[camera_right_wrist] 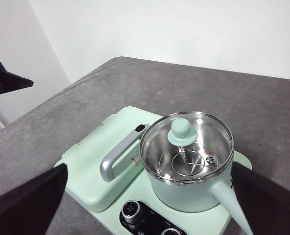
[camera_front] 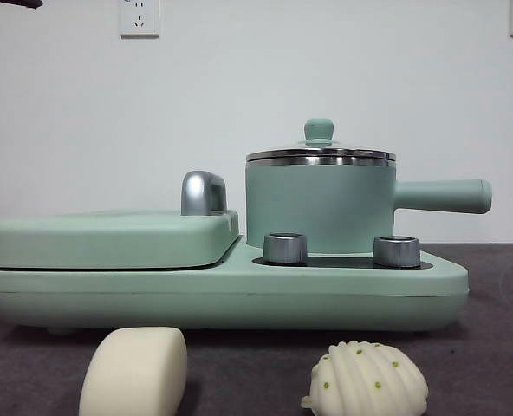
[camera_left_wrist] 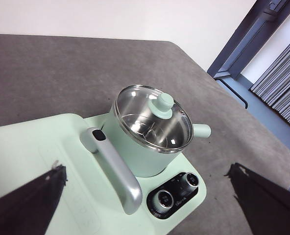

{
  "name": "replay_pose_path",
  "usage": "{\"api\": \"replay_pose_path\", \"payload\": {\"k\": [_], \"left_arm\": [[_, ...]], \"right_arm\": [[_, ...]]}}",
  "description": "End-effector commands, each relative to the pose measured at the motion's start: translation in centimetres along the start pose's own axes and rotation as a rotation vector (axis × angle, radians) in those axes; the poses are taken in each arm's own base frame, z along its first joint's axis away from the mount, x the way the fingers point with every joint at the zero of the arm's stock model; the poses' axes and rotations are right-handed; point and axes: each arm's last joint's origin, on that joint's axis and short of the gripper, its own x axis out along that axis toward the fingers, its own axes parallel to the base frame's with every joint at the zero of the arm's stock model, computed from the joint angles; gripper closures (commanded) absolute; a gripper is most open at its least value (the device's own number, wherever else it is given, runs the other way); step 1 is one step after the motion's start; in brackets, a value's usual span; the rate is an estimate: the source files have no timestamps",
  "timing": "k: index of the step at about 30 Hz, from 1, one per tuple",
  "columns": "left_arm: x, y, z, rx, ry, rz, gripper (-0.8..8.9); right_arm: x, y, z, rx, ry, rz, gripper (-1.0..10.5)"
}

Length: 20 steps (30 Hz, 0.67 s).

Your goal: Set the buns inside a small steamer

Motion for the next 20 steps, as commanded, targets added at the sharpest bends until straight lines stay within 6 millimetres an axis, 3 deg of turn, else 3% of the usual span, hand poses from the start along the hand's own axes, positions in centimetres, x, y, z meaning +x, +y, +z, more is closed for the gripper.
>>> {"api": "replay_pose_path", "payload": {"k": [1,6,10,20], "left_arm": [[0.2,-0.1,0.9,-0.018,-0.007,-0.012,2.60],[1.6,0.3,2.0,-0.027,0.018,-0.022,2.60],[3.8,0.6,3.4,-0.027,0.058,-0.053,2.60],[13.3,-0.8,6.8,0.079,0.180,-0.116,2.59]], "right_arm": [[-0.2,0.2,0.5,0.029,-0.018,0.004,3.3],[-0.2,0.2,0.5,0.038,-0.018,0.004,3.3],[-0.2,0.2,0.5,0.039,-0.017,0.004,3.3],[-0.2,0.2,0.5,0.039,-0.017,0.004,3.3]]}}
